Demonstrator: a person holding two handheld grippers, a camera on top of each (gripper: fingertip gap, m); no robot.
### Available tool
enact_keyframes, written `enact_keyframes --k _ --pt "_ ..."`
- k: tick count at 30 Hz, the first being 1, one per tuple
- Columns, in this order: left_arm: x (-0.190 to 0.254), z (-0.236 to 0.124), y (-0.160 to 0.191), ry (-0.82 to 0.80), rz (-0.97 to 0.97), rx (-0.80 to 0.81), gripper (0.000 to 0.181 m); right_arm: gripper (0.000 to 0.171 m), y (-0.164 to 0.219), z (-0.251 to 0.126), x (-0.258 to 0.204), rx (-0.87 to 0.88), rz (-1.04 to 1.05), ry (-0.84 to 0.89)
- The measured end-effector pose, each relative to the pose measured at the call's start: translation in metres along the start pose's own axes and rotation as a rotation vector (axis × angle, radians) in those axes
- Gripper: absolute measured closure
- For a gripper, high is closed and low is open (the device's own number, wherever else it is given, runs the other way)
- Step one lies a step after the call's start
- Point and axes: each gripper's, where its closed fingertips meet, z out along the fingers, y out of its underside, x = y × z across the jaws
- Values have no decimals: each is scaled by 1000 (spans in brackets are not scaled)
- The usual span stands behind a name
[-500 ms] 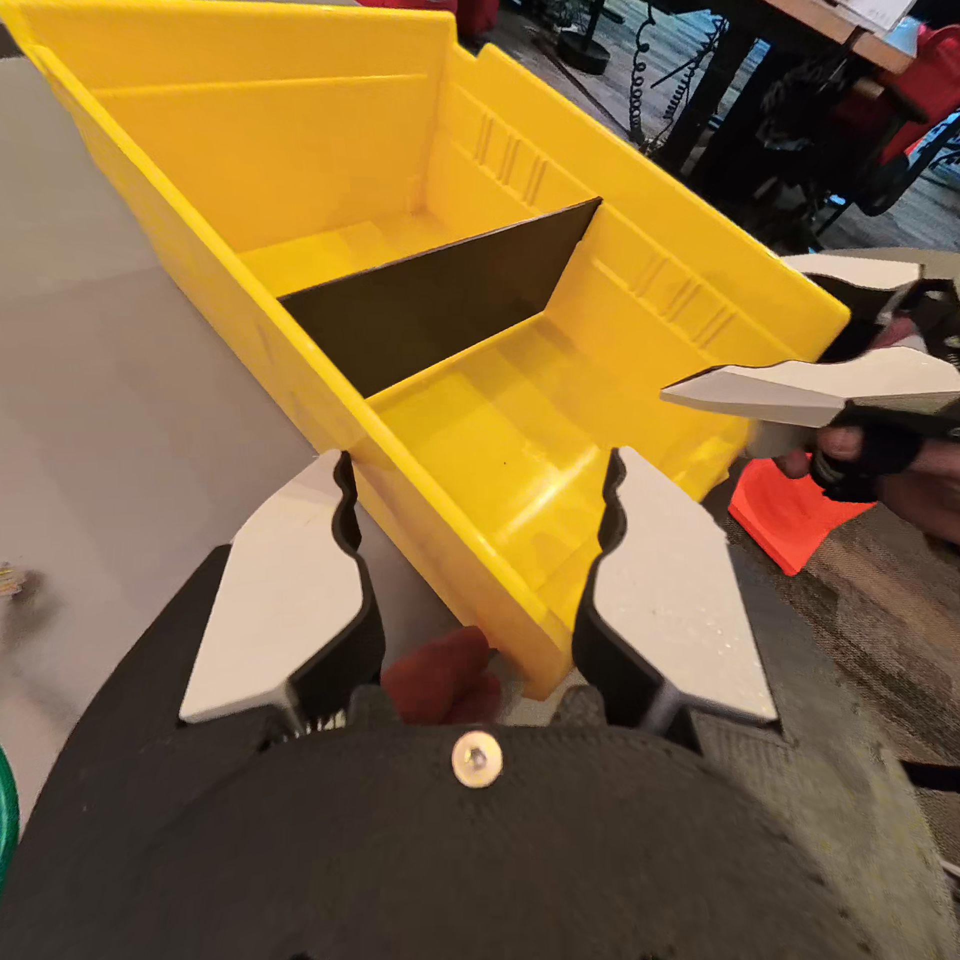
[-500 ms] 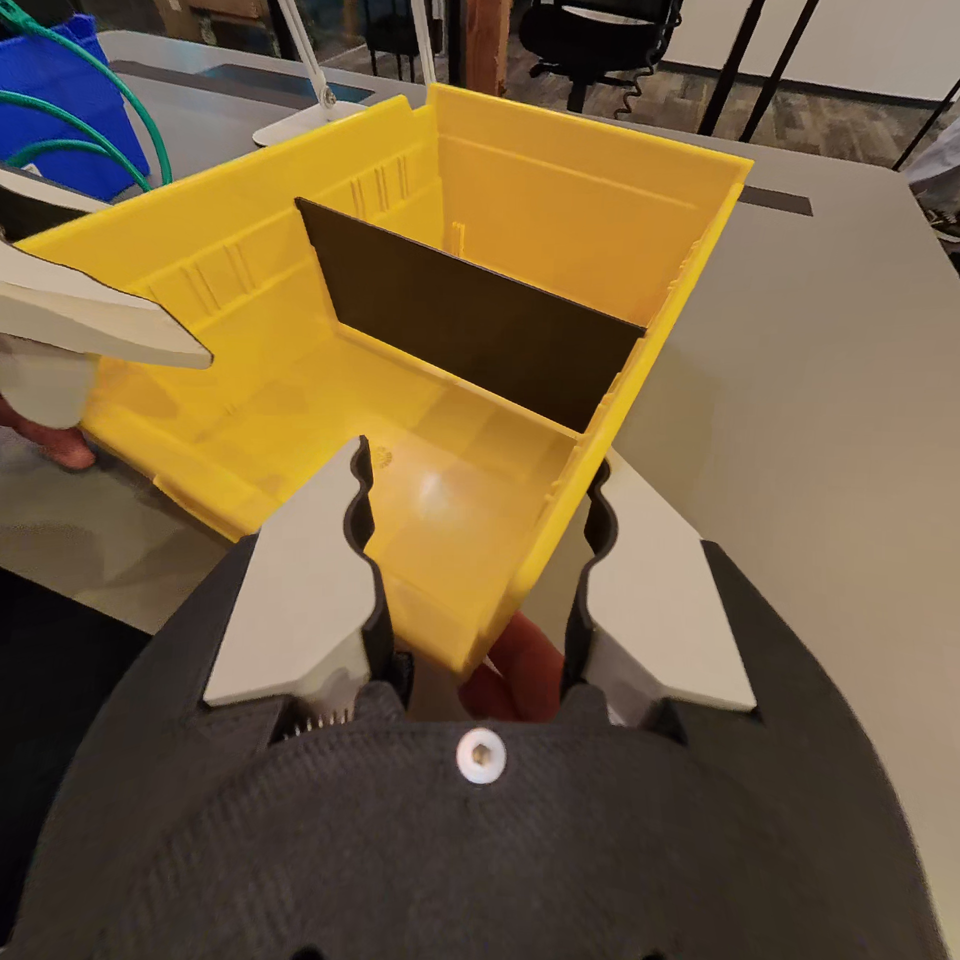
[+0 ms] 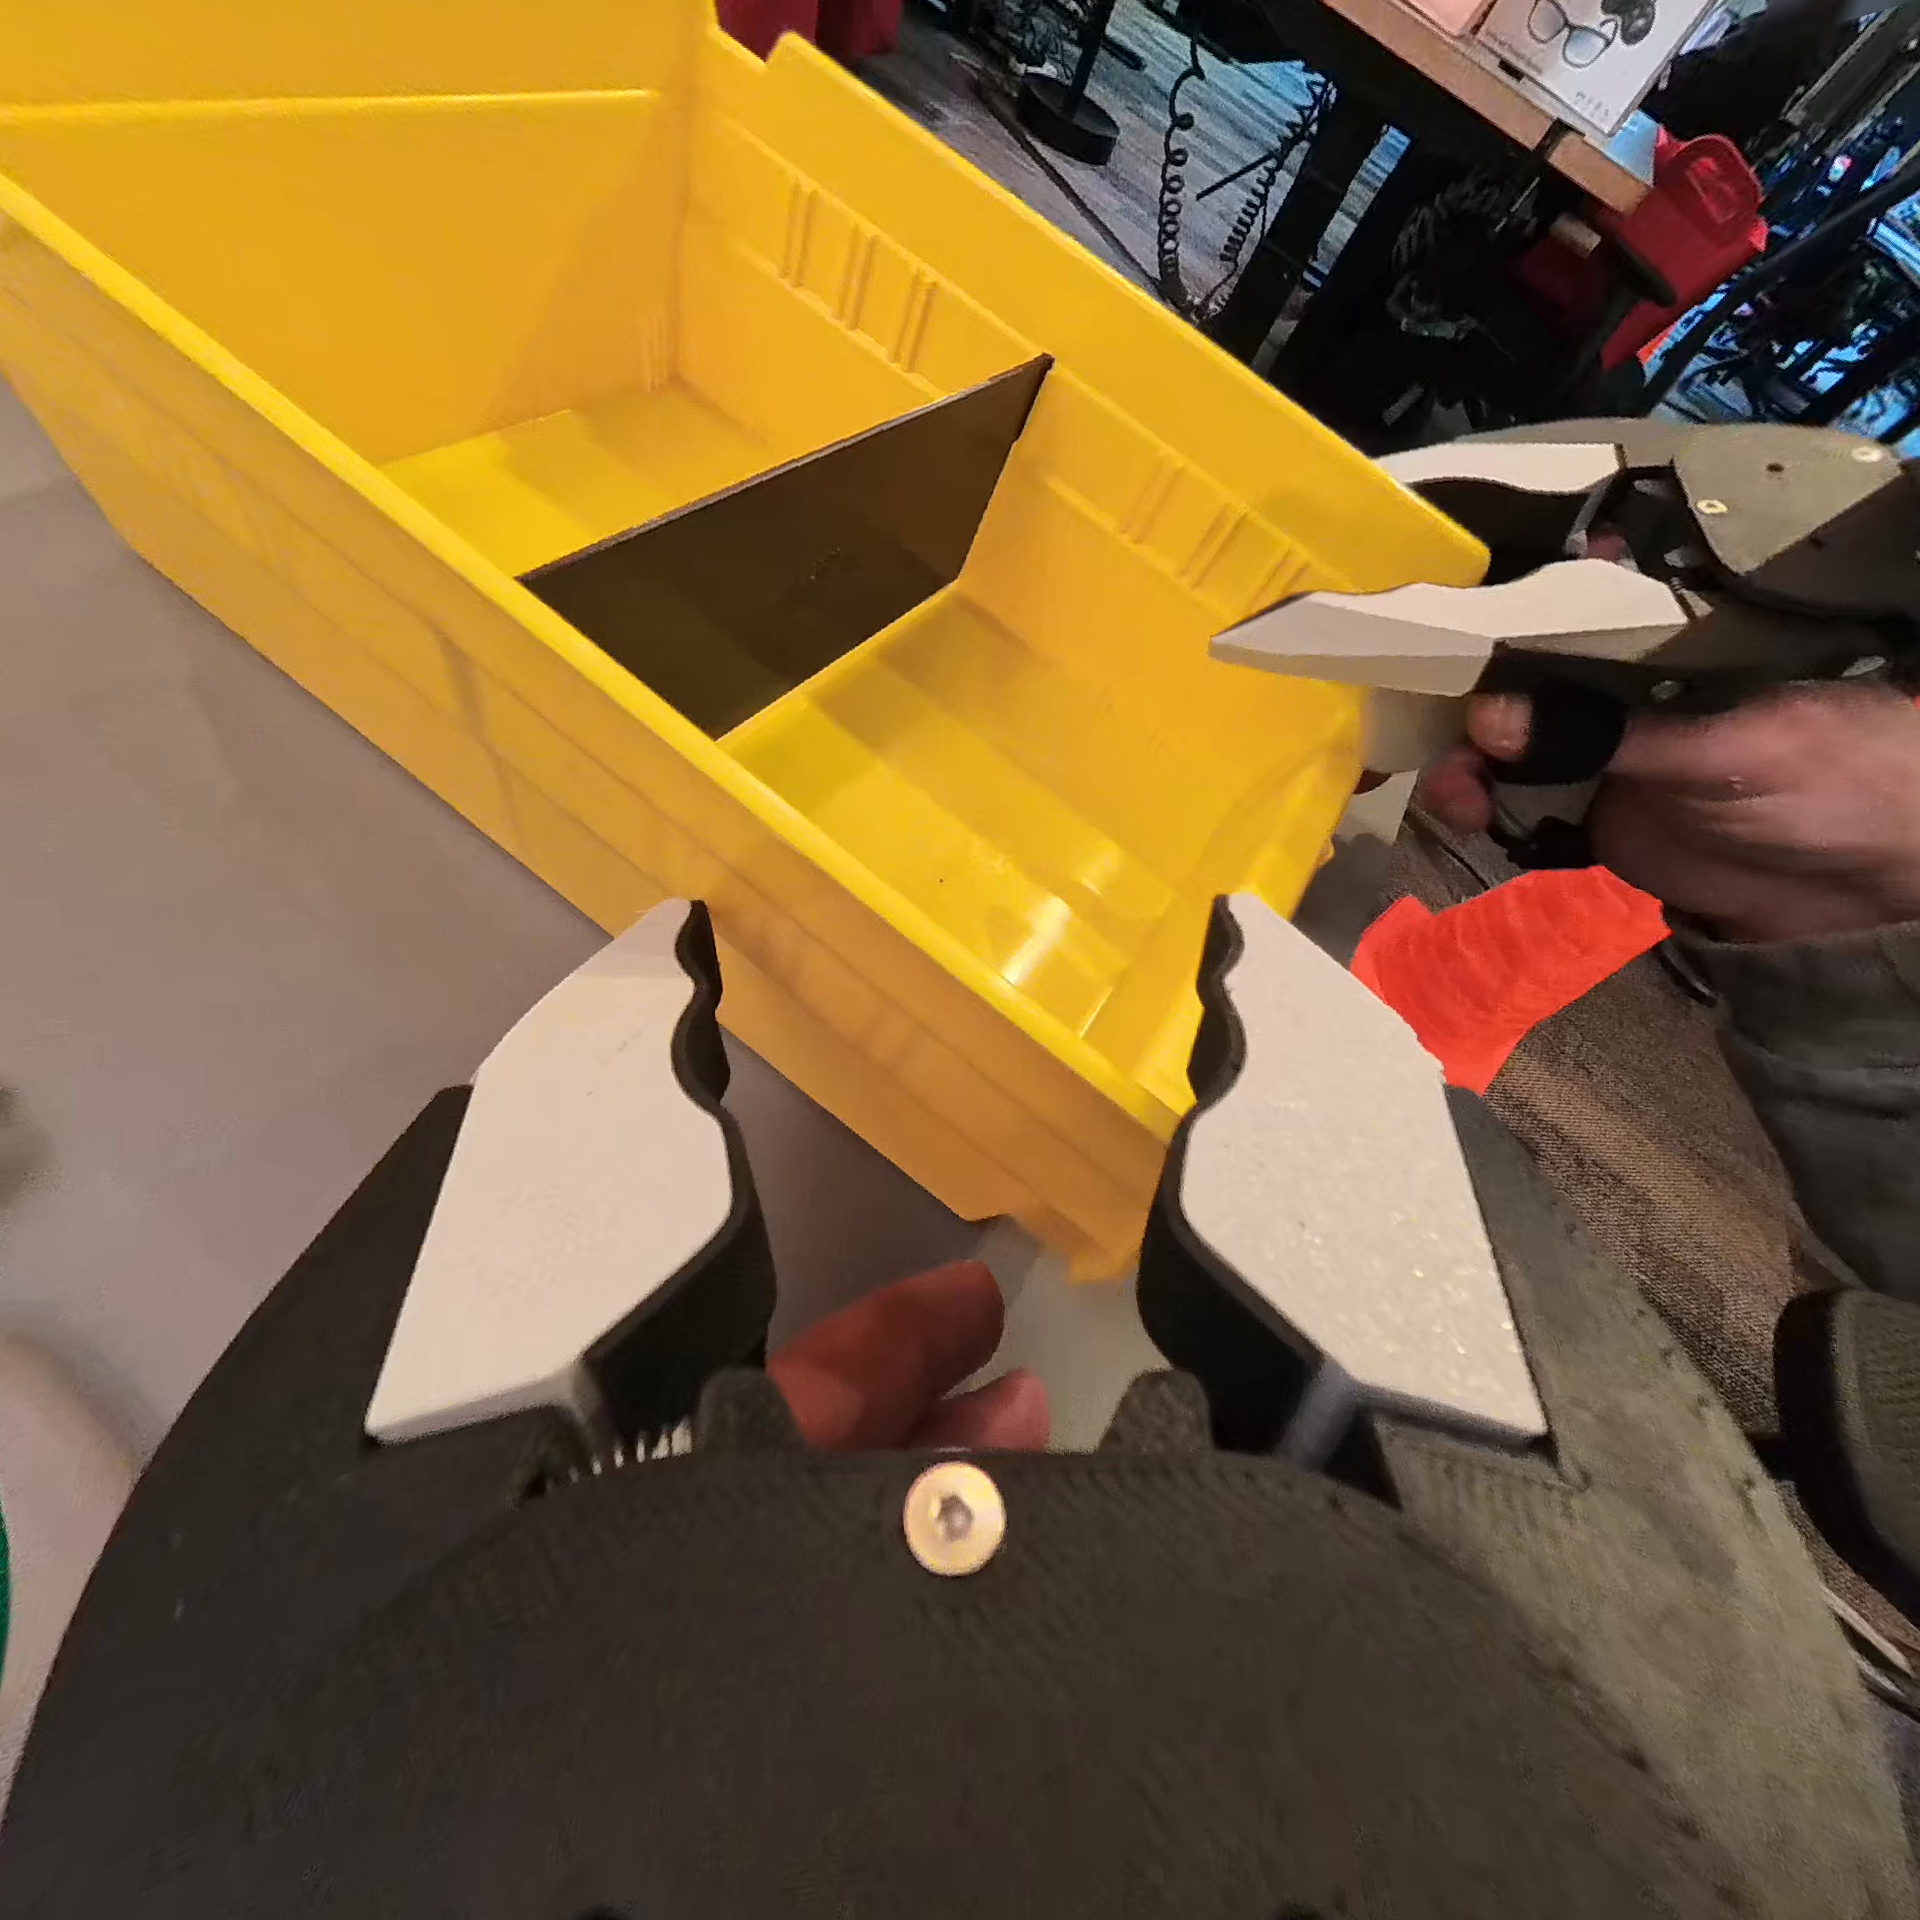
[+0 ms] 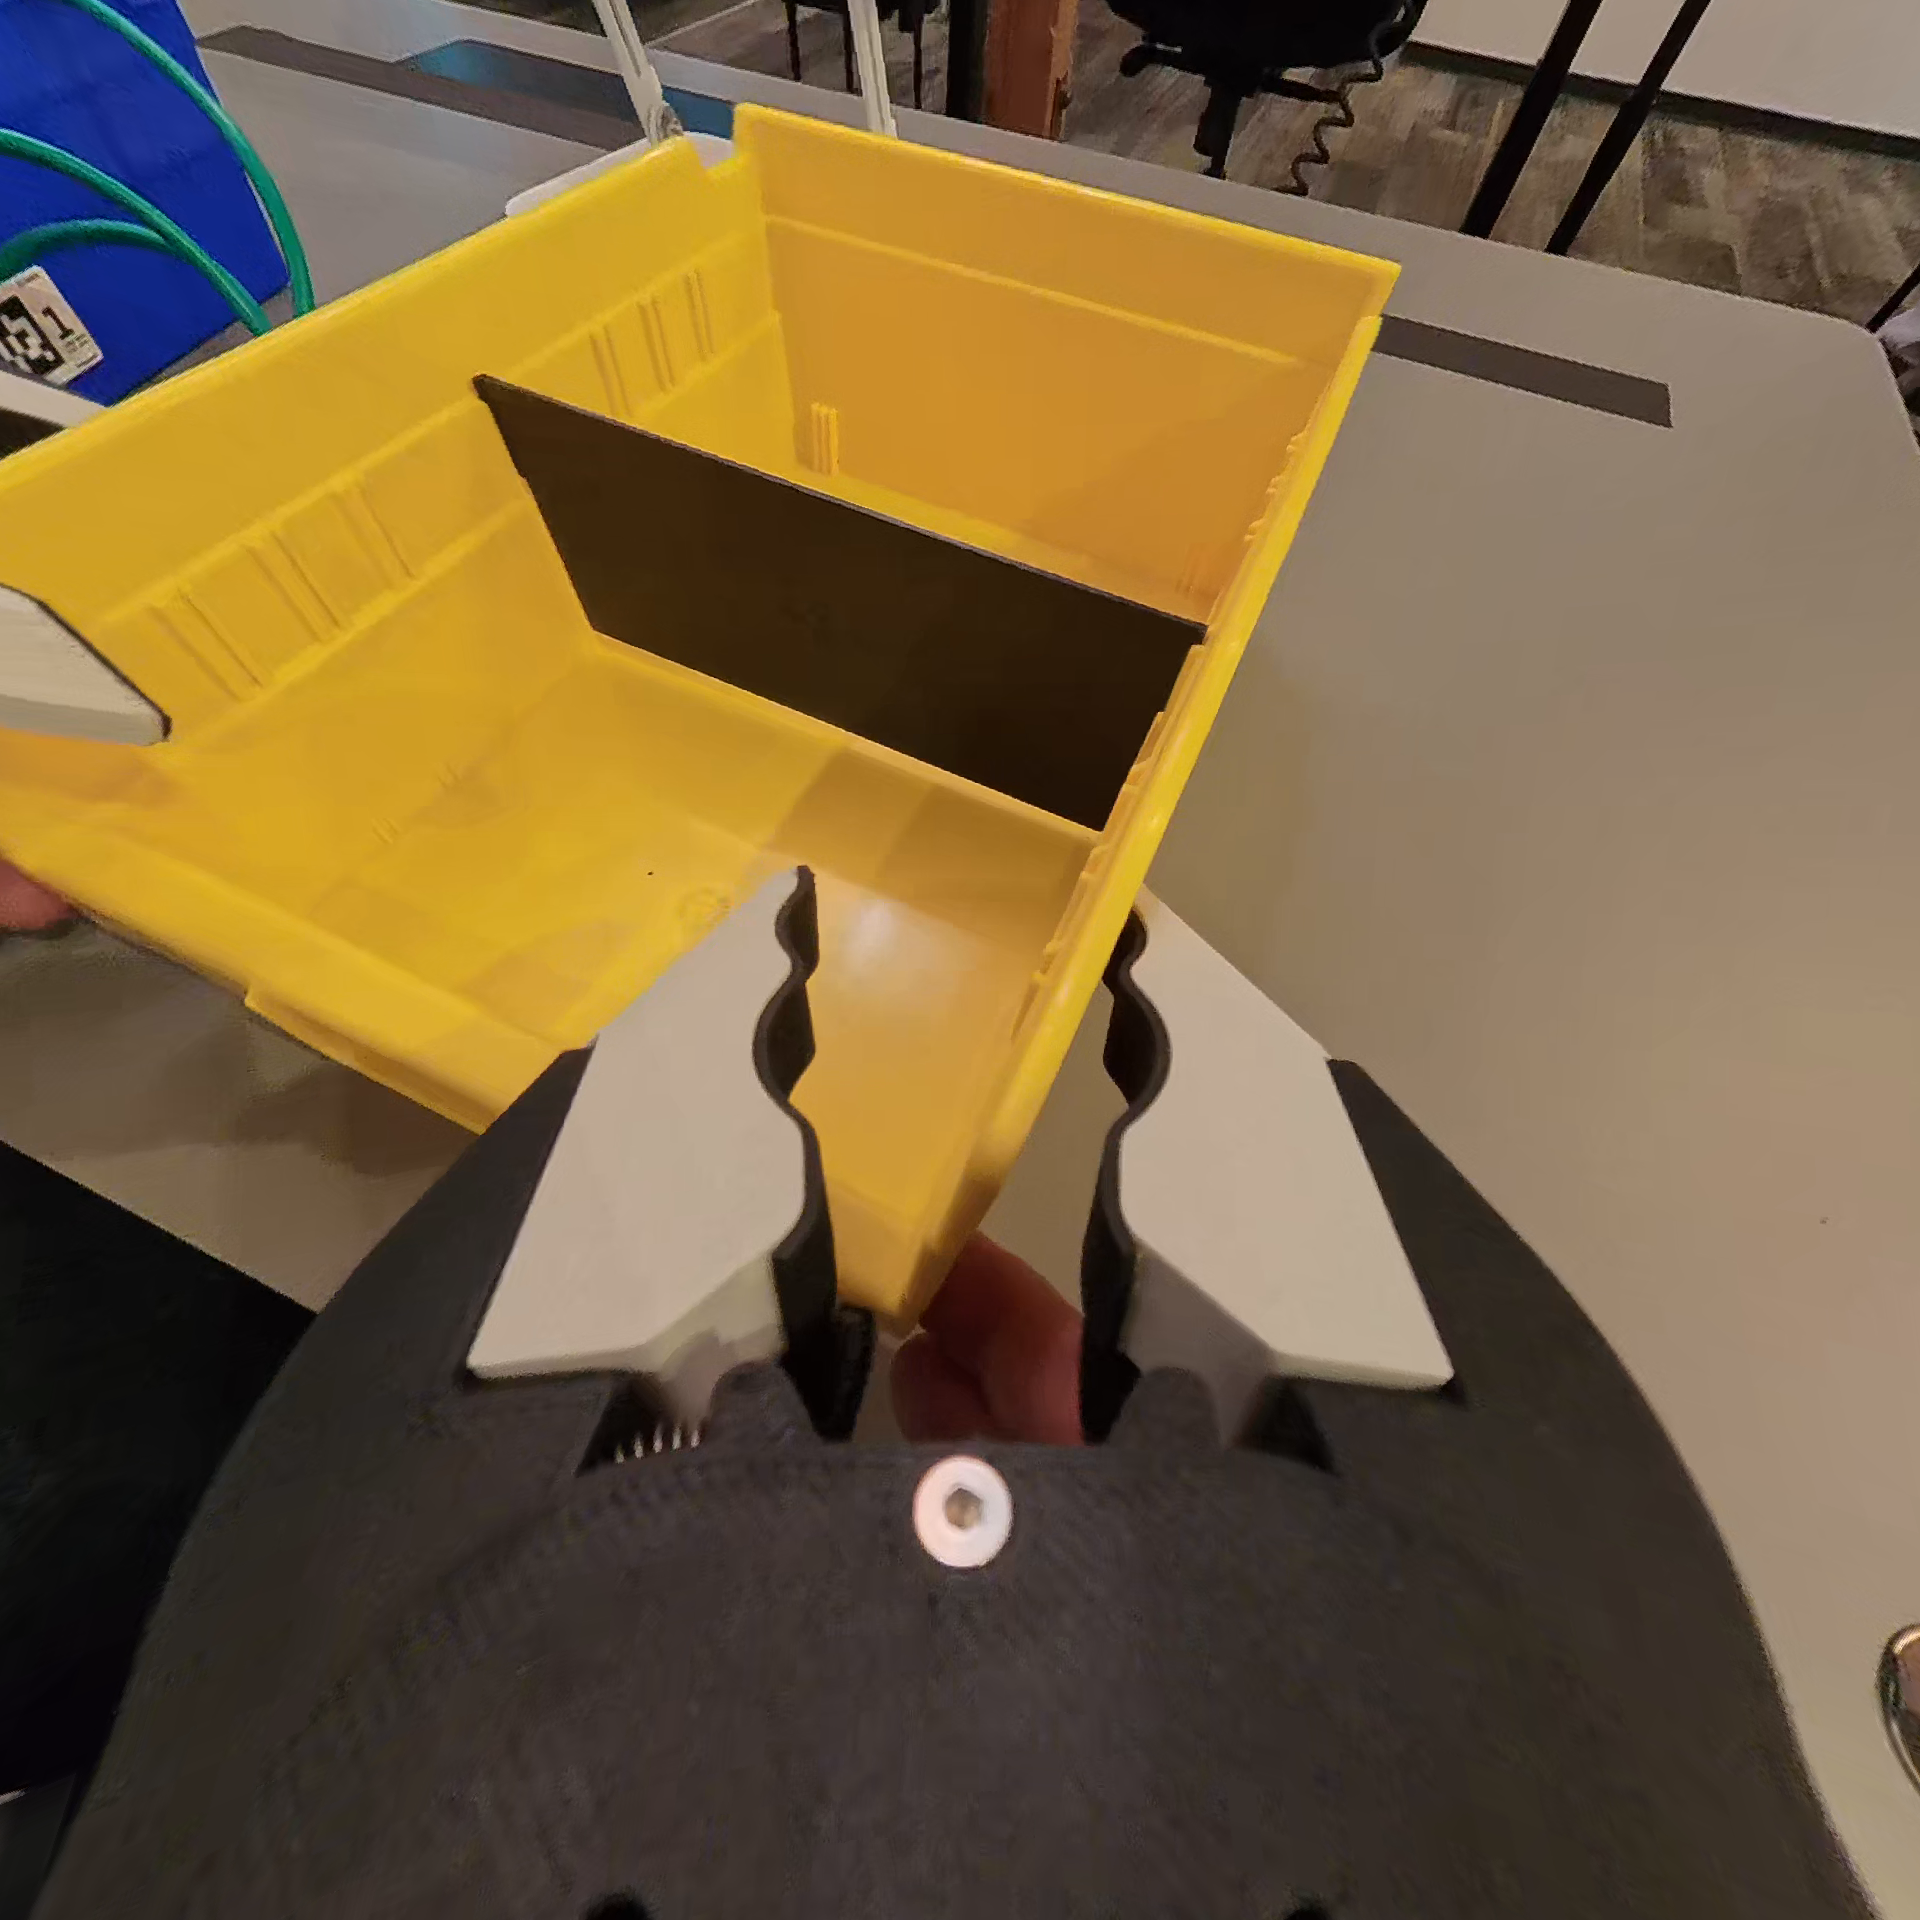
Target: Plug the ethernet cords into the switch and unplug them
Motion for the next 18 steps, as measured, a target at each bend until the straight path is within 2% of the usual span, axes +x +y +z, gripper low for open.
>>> enact_keyframes --k 6,8,10,13,18 --pt "5 0 2 -2 21 -9 89 138 -1 1 12 -16 -20 29" --pt "5 -3 -1 -24 46 1 86 132 -1 1 10 -17 -42 36" --pt "5 -10 -9 -48 81 22 82 117 -1 0 10 -28 -59 54" --pt "5 -23 -26 -87 154 56 78 110 -5 -4 18 -23 -96 125" --pt "-14 -68 -73 -219 358 126 79 109 -29 -18 26 41 -144 229"
